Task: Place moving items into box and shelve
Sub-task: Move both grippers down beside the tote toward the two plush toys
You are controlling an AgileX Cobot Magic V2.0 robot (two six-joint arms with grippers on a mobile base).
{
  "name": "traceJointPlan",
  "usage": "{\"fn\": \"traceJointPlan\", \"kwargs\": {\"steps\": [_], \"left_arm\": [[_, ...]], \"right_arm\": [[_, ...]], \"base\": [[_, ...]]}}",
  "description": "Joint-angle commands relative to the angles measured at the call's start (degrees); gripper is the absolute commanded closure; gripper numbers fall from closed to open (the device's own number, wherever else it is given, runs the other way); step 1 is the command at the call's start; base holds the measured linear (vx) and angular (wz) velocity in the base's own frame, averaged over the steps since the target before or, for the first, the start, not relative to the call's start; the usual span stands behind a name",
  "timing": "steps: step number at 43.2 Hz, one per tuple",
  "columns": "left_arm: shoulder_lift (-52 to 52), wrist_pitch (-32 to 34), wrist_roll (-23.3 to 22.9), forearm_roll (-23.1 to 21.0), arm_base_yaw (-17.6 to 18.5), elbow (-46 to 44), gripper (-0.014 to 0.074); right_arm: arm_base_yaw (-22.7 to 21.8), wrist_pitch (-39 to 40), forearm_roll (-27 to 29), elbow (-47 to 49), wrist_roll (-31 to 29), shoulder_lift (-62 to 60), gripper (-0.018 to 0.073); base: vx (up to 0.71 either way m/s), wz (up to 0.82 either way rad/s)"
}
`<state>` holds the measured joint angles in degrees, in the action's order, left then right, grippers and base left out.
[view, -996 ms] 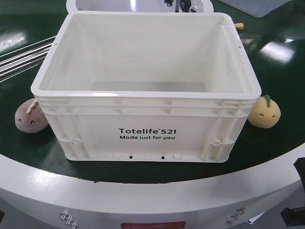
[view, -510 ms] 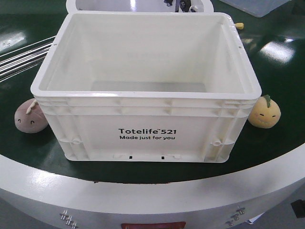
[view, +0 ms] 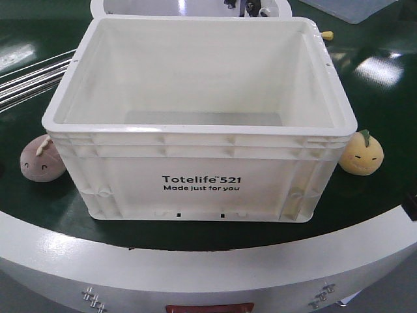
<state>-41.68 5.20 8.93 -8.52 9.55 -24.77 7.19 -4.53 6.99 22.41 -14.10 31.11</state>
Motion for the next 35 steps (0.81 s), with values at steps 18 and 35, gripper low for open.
{"fn": "traceJointPlan", "kwargs": {"steps": [18, 35], "left_arm": [[-15.61, 12.37, -0.81, -0.54, 0.2, -8.77, 0.06], [-15.55, 11.62, -0.75, 4.43, 0.2, -8.77, 0.0182]], "right_arm": [[-0.29, 18.63, -0.03, 6.01, -0.1, 14.12, 0.0564], [-0.29, 18.6, 0.2, 6.01, -0.1, 13.92, 0.0044]], "base": [[0.0, 0.0], [0.0, 0.0]]}}
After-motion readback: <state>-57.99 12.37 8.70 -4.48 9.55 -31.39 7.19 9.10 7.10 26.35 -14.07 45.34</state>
